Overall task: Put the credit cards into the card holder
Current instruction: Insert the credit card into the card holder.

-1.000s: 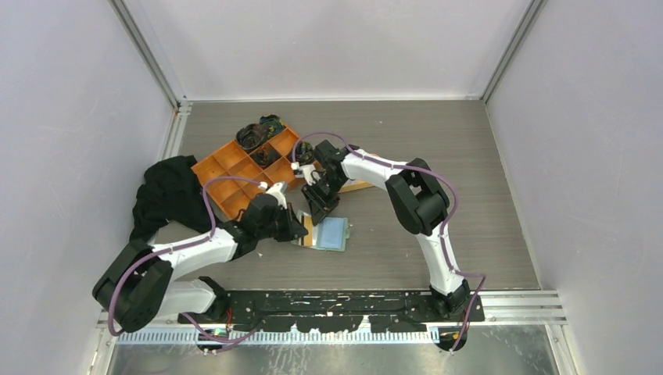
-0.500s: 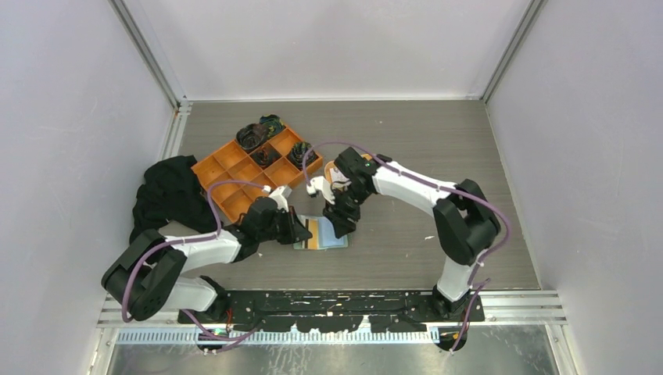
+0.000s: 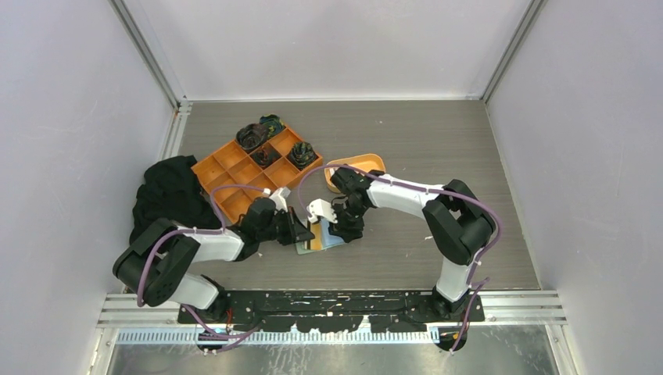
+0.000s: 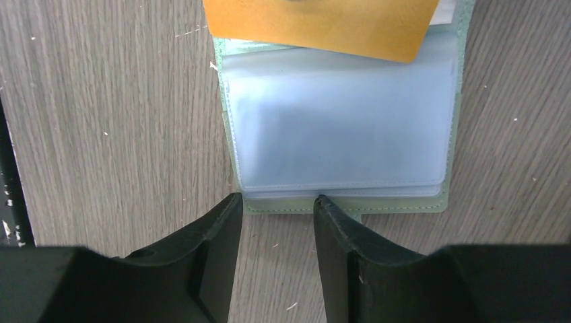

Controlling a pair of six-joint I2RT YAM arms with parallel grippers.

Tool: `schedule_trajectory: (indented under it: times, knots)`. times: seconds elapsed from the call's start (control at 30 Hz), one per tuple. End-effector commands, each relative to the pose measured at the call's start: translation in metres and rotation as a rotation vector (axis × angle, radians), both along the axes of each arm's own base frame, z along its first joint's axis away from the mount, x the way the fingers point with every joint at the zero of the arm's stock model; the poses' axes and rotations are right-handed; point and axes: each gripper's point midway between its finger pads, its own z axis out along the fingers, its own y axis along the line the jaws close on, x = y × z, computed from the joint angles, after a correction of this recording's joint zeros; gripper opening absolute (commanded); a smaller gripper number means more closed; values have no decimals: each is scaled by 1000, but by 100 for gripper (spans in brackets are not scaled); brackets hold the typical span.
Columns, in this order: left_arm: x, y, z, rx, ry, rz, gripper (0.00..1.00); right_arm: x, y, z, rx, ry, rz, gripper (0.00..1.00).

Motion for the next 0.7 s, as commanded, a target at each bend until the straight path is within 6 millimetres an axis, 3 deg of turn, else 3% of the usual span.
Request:
schedule_trajectory:
  times: [0.0,0.2,0.67]
  knots:
    - [-7,3,-5,-36,61,34,0,15,5,-2,-20,-95,33,48]
    - [-12,2,-5,-66,112,49,0,14,7,-4,-29,-94,41,46]
    - [0,-11,2,-229,196,44,0,12,7,-7,-49,-107,58,45]
